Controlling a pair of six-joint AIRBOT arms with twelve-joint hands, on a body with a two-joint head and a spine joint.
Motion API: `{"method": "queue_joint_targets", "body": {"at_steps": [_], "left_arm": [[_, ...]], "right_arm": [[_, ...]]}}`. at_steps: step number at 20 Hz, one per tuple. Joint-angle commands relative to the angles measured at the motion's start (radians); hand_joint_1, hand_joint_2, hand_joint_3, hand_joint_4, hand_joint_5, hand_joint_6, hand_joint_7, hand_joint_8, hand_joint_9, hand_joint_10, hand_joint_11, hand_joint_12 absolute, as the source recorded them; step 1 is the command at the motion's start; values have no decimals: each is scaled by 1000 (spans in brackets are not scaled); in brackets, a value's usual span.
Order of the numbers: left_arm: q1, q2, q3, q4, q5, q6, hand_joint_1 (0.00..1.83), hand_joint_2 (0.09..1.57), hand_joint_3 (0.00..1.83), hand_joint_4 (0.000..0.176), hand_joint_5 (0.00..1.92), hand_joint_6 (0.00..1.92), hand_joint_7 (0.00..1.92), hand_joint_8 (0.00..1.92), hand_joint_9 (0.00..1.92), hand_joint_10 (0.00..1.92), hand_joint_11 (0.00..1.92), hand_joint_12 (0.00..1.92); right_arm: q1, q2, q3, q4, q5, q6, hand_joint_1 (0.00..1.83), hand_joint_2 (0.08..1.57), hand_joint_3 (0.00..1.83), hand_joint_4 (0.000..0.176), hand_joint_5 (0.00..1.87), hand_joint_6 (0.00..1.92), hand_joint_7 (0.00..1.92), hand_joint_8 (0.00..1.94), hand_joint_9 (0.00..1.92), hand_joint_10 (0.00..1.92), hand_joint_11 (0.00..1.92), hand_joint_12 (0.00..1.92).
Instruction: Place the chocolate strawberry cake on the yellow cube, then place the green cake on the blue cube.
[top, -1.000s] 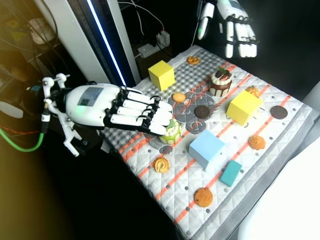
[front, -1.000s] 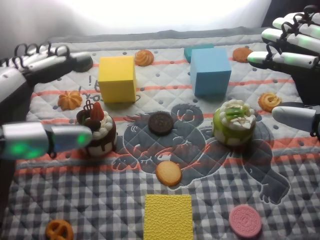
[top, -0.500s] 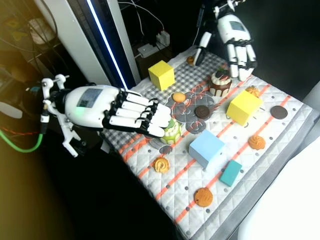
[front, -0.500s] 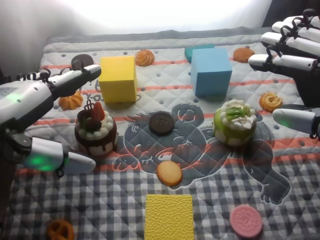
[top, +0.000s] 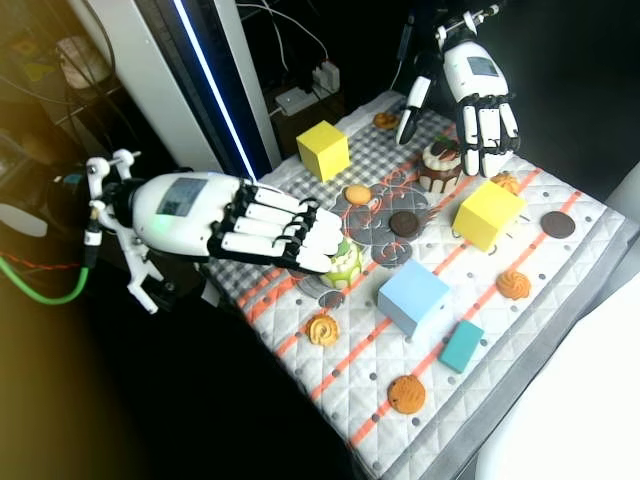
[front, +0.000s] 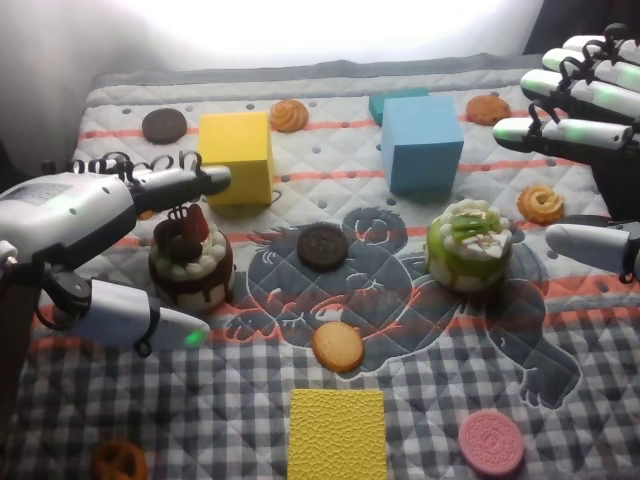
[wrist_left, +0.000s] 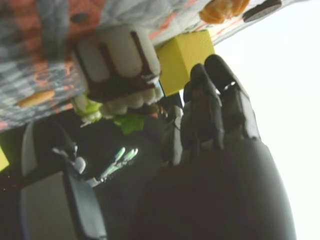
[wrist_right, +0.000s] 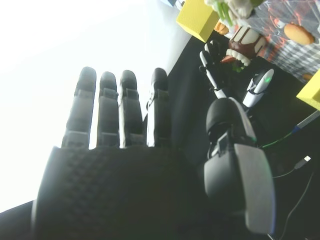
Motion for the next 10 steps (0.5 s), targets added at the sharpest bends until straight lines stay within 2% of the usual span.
{"method": "queue_joint_targets", "body": {"at_steps": [1, 3, 5, 6, 7, 8, 9, 10], "left_arm": [[-12, 0, 8, 7, -97, 0, 734, 818, 4, 134, 336, 23, 332, 10, 393, 13, 0, 1107], [-19, -9, 18, 5, -83, 0, 752, 819, 0, 121, 369, 9, 371, 7, 424, 17, 0, 1157], [-31, -22, 30, 5, -69, 0, 743, 829, 2, 127, 353, 2, 384, 6, 425, 13, 0, 1098], [-39, -30, 39, 5, -60, 0, 731, 838, 4, 121, 359, 2, 386, 3, 419, 8, 0, 1060], [-44, -35, 45, 5, -55, 0, 724, 860, 5, 101, 375, 3, 421, 6, 432, 8, 0, 1051], [-45, -36, 46, 5, -53, 0, 724, 860, 5, 101, 375, 3, 421, 6, 432, 8, 0, 1051], [-46, -38, 48, 5, -50, 0, 728, 873, 8, 121, 322, 0, 425, 6, 440, 10, 0, 1049], [-46, -39, 49, 5, -47, 0, 721, 879, 6, 132, 305, 0, 442, 7, 463, 17, 0, 1095]], "right_arm": [[5, 1, 3, 15, 120, -3, 71, 1278, 0, 110, 319, 2, 151, 1, 71, 1, 0, 170], [5, 1, 3, 15, 120, -3, 45, 1272, 0, 112, 323, 3, 159, 3, 76, 2, 12, 168], [3, 0, 2, 15, 120, -3, 32, 1268, 0, 112, 331, 5, 169, 6, 87, 6, 22, 171], [2, 0, 2, 15, 120, -3, 39, 1271, 0, 108, 337, 6, 171, 5, 84, 4, 10, 164], [2, 0, 2, 15, 119, -3, 48, 1275, 1, 105, 328, 1, 168, 3, 79, 1, 6, 161], [2, 0, 2, 15, 119, -3, 48, 1275, 1, 105, 328, 1, 168, 3, 79, 1, 6, 161], [2, 0, 2, 15, 119, -3, 62, 1275, 0, 93, 346, 6, 187, 7, 101, 7, 32, 169], [2, 0, 2, 15, 119, -3, 62, 1273, 0, 92, 356, 8, 204, 11, 123, 14, 53, 176]]}}
